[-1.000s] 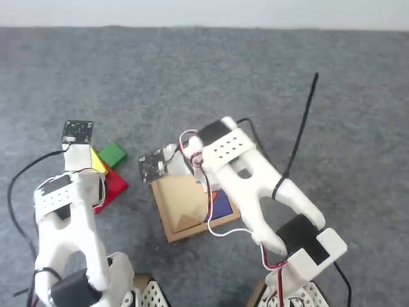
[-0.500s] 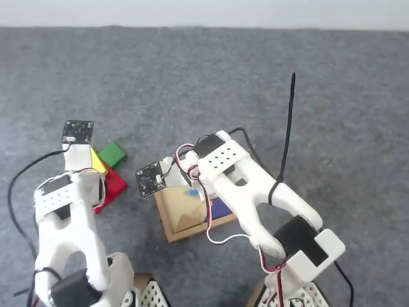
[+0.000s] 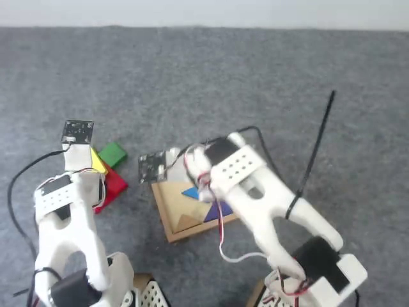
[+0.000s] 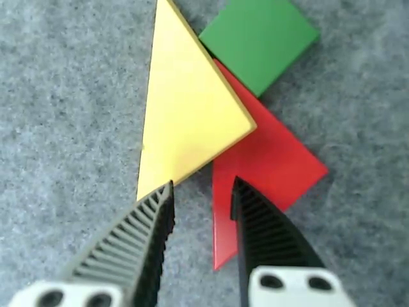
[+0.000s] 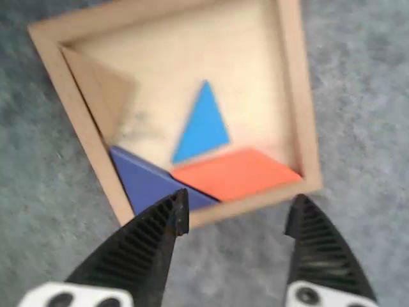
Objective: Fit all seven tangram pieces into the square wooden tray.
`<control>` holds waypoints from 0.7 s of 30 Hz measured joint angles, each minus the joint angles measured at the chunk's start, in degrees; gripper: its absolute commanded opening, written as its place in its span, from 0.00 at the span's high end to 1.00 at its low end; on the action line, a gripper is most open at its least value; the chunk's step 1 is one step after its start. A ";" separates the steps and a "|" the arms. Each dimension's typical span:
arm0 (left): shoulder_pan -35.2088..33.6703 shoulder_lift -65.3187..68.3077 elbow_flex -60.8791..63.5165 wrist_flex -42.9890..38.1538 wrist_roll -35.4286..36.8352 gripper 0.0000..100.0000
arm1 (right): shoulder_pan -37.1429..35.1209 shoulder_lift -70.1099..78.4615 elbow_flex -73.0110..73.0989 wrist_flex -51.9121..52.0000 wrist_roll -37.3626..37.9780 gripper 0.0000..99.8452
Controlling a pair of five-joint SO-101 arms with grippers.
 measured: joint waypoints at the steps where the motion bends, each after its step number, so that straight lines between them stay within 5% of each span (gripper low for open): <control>1: 0.00 0.00 0.00 0.00 0.00 0.85 | -1.32 -0.09 1.93 -1.49 -2.37 0.77; 10: 0.00 0.00 0.00 0.00 0.00 0.85 | -3.43 10.11 6.68 -18.81 -23.91 0.75; 21: 0.00 0.00 0.00 0.00 0.00 0.85 | -3.69 19.69 -3.52 -16.09 -24.53 0.81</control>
